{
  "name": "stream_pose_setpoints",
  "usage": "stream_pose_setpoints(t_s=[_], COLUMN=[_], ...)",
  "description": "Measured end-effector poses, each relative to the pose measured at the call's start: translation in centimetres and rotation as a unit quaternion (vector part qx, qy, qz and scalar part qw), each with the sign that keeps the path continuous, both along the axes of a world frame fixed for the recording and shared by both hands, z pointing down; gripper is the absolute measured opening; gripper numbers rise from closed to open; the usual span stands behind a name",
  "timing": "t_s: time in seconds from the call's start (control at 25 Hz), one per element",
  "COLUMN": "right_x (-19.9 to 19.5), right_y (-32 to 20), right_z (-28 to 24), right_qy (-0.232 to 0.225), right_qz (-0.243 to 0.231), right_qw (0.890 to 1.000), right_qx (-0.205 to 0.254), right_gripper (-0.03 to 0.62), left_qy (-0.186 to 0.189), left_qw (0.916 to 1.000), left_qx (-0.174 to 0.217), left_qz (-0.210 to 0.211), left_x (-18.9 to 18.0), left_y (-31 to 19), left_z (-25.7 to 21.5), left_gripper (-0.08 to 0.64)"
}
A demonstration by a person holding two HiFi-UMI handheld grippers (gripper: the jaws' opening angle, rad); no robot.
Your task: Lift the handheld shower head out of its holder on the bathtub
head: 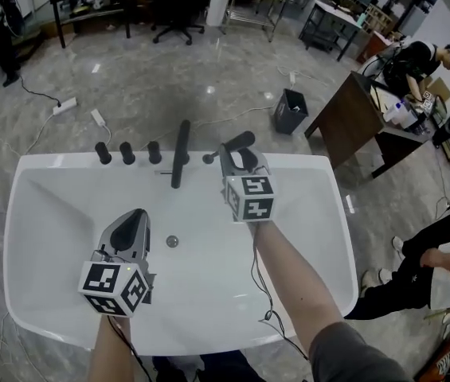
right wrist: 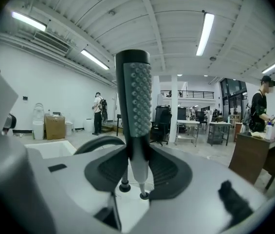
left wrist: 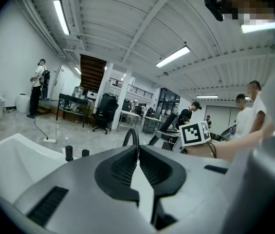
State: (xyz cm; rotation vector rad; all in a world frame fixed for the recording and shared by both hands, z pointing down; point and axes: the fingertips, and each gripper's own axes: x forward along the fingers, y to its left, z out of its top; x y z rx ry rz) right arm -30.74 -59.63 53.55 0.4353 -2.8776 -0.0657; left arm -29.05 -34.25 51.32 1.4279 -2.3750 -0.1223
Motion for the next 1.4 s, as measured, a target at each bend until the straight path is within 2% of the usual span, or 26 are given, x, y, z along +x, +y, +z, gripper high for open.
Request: stream_pose_setpoints(t_s=[0.16,0.36,0.48,0.84,1.2,1.4], right_x=[2.8,6.5,8.8,15.8,23.8,28.4], right_y=[2.9,6.7,9.1,17.3,24.5,28.4], right_z=[-3.6,-7.5,-8.9,-12.7,-18.4,-20.4], right_qy=[-0.013,-0.028,-0.029,-0.040,-0.078,-0.093], right_qz=[0.010,0.031,0.044,0.075,0.101,0.112], right_qw=[1.000,0.999,0.998,0.996,0.992,0.989], right_qx=[0.003,-0.010,-0.019,-0.008,0.021,0.012], right_gripper=[0.140,0.140,0.140,0.140,0.140,0.140], left_qy=[0.001,-0.027,-0.039,-0.057,-0.059,-0.056], left_qw=[0.9999,0.9994,0.9990,0.9963,0.9922,0.9891], left_qx=[0.005,0.007,0.016,0.040,0.054,0.054], left_qz=[0.009,0.020,0.015,0.050,0.095,0.125], left_x=[1.6,3.3,4.2,8.3,13.3,15.7], left_y=[2.5,6.4,9.1,17.1,22.3,23.6], left_z=[-2.7,-7.3,-9.7,-14.5,-16.3,-16.0], left_gripper=[0.026,0.026,0.026,0.026,0.026,0.026])
